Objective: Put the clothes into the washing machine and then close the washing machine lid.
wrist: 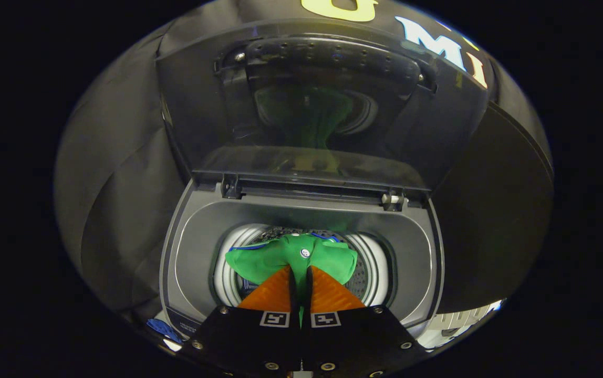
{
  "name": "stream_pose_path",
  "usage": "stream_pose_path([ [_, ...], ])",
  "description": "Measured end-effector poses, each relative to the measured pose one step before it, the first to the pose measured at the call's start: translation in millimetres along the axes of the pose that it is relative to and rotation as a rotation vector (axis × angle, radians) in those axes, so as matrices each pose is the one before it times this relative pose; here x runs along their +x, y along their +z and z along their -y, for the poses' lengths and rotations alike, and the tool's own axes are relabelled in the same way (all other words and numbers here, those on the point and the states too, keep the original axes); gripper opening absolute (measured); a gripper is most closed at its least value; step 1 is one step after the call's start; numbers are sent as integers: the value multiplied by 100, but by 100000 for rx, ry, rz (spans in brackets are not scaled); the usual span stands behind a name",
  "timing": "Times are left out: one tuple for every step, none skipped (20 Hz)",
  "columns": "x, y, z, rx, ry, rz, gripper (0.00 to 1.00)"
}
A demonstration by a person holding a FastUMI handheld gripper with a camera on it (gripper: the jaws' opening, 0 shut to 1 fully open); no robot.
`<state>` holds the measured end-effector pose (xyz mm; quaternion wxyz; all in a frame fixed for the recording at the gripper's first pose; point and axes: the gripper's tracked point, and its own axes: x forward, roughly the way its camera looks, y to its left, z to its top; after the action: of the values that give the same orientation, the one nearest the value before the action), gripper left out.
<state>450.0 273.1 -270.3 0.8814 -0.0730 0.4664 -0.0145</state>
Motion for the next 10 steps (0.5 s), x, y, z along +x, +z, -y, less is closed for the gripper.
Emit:
stream_pose_path([
  [-41,-39,27,118,126,-261,1],
  [228,-53,-11,59,-129,130,1],
  [127,-76,205,-407,-1367,-216,1],
  [79,-386,709,-706,-4648,-2088,1],
  [-313,-326,-149,-681,1019,-1736,7],
  [348,640,-924,1128,4034,2508,25],
  [304,538,-856,659,2870,3464,42],
  [6,164,-449,-645,1392,1180,60],
  [-232,-154,203,-1255,-1207,-902,77],
  [-270,-367,97,-884,-445,-1125,95],
])
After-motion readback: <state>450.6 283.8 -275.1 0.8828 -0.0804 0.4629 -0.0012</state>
